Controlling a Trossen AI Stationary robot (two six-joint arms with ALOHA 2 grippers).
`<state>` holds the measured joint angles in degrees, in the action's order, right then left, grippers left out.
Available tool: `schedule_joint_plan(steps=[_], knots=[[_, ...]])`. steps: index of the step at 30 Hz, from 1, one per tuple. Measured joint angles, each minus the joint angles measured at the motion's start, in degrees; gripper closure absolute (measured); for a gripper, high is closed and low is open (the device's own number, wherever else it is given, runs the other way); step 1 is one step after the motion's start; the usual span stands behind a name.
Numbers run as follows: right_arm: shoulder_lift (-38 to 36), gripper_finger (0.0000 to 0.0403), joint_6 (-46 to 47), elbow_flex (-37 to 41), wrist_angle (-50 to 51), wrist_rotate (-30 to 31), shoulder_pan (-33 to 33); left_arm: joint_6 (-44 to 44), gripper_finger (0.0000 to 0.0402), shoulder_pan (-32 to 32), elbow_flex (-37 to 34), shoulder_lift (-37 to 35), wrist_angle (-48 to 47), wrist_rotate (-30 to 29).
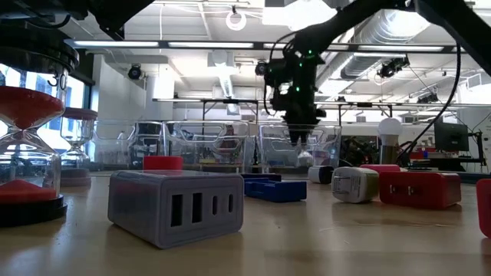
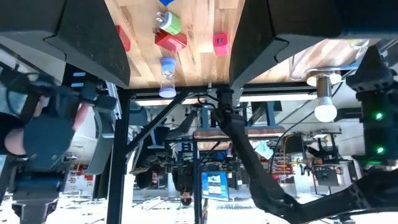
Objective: Pick & Place Office items
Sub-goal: Put the green hourglass into the right transparent bin, then put the middle pink charger adapter into the left transparent bin
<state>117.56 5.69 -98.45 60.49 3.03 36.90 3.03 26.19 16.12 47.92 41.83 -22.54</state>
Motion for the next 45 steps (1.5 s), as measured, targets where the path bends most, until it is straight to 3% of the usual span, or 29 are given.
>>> schedule_joint_plan(steps=[4,11,17,20,30,34,41,45], knots=[[1.52,0.0205,-1.21,-0.02,-0.49,-0.01,0.31,0.0,0.0135,0.01,0.0,0.0,-0.52,-0.01],[1.85,0.0145,-1.47,-0.01,-1.92,-0.14,0.12,0.16,0.0135,-0.04,0.0,0.0,-0.71,0.01],[1.47,0.0122,-2.55,-0.01,-1.68,1.73,-0.04,0.22,0.0135,-0.04,0.0,0.0,-0.73,-0.01],[0.02,0.0118,-3.03,0.0,-1.64,4.79,-0.14,0.42,0.0135,-0.06,0.0,0.0,-0.73,-0.01],[-10.2,0.0117,-3.94,0.0,-0.85,4.72,-2.77,0.44,0.0135,-0.08,0.0,0.0,-0.71,-0.01],[-15.27,0.0117,-1.04,0.0,1.64,3.48,-5.57,0.43,0.0135,-0.08,0.0,0.0,-0.69,-0.02],[-22.84,0.0117,7.86,0.0,15.62,-3.77,-14.14,3.91,0.0135,-0.08,0.0,0.0,-0.62,-0.76],[-26.26,0.0117,12.76,0.0,21.87,-2.21,-21.37,7.92,0.0135,-0.08,0.0,0.0,-0.62,-2.93]])
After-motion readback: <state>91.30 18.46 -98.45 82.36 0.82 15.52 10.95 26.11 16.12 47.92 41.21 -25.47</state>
